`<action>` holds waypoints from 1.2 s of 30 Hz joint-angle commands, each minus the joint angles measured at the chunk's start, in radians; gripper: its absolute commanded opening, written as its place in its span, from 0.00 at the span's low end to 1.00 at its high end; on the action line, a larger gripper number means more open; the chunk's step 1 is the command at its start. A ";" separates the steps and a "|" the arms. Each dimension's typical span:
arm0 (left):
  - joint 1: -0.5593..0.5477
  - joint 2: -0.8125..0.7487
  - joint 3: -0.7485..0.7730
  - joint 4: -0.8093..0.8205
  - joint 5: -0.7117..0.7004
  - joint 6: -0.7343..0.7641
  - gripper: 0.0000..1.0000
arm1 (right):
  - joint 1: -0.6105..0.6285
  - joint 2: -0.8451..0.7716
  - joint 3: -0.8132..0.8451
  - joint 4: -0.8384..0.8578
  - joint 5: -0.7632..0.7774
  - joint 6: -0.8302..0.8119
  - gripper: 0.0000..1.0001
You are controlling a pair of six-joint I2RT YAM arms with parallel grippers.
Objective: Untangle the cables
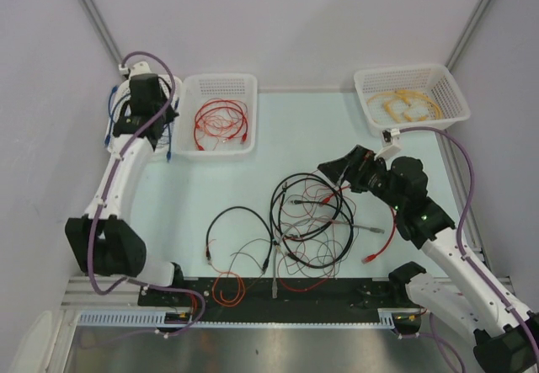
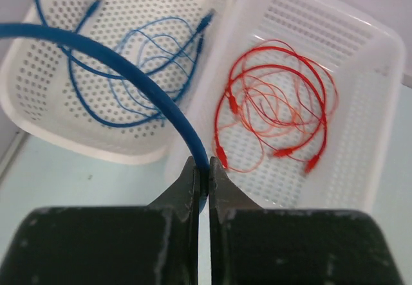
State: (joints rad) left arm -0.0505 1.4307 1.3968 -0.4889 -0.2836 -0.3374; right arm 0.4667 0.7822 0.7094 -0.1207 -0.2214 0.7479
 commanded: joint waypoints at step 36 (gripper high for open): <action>0.029 0.715 0.714 0.076 -0.474 0.235 0.00 | -0.013 0.152 0.035 -0.019 0.060 -0.128 0.82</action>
State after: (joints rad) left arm 0.0368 2.2562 2.1292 -0.5400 -0.7200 -0.1699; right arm 0.4541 0.9360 0.7094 -0.1684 -0.1566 0.6315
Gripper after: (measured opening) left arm 0.027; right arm 0.825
